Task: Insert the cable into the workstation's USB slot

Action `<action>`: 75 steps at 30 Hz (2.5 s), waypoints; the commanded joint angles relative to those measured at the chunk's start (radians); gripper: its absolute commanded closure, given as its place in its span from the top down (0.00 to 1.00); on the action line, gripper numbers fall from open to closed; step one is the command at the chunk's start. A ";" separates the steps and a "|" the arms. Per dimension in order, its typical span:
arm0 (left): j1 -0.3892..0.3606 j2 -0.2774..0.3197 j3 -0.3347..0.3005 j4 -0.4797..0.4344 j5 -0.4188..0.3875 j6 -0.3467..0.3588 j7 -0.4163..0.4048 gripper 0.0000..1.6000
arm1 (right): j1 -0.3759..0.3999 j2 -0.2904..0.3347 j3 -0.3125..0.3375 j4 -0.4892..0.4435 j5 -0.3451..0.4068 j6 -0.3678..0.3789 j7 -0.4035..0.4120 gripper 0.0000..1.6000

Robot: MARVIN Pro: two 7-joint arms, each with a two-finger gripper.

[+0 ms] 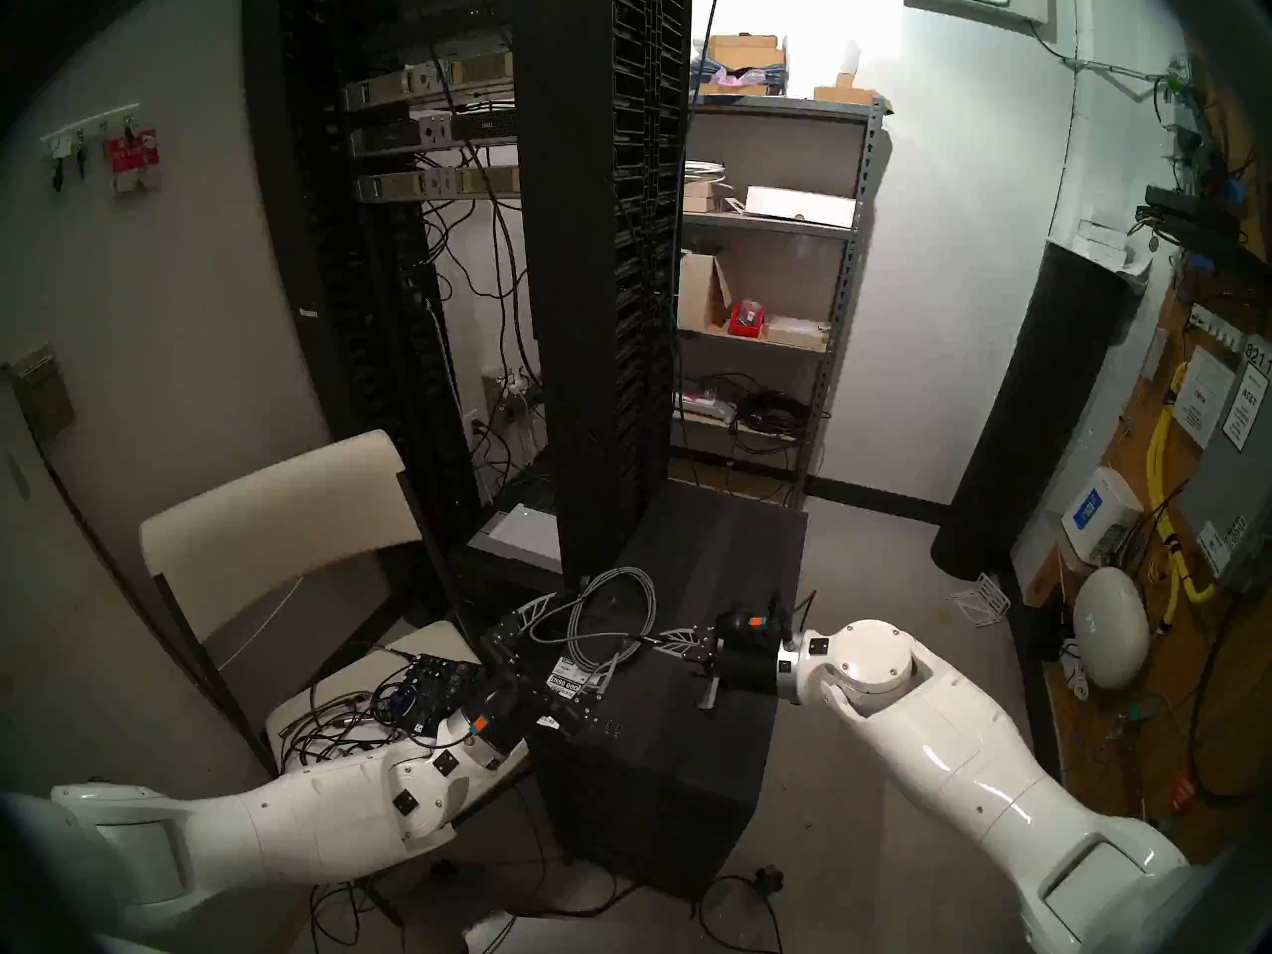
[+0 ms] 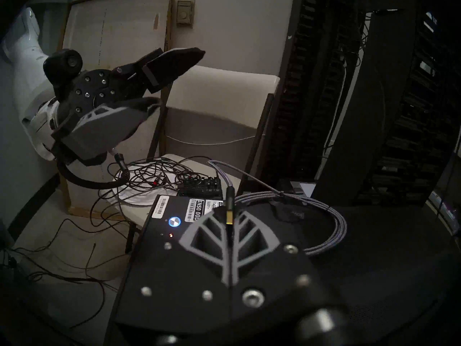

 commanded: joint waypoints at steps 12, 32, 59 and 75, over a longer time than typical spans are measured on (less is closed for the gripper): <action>0.005 0.044 0.041 -0.090 -0.151 0.000 -0.062 1.00 | 0.013 -0.009 0.004 -0.007 -0.010 -0.010 -0.012 0.00; -0.012 0.066 0.077 -0.123 -0.321 0.057 -0.131 1.00 | 0.013 -0.021 0.004 -0.008 -0.023 -0.015 -0.022 0.00; -0.033 0.085 0.096 -0.199 -0.574 0.255 -0.239 1.00 | 0.014 -0.027 0.006 -0.005 -0.041 -0.021 -0.037 0.00; -0.055 0.091 0.085 -0.232 -0.737 0.374 -0.311 1.00 | 0.013 -0.032 0.005 -0.003 -0.050 -0.024 -0.045 0.00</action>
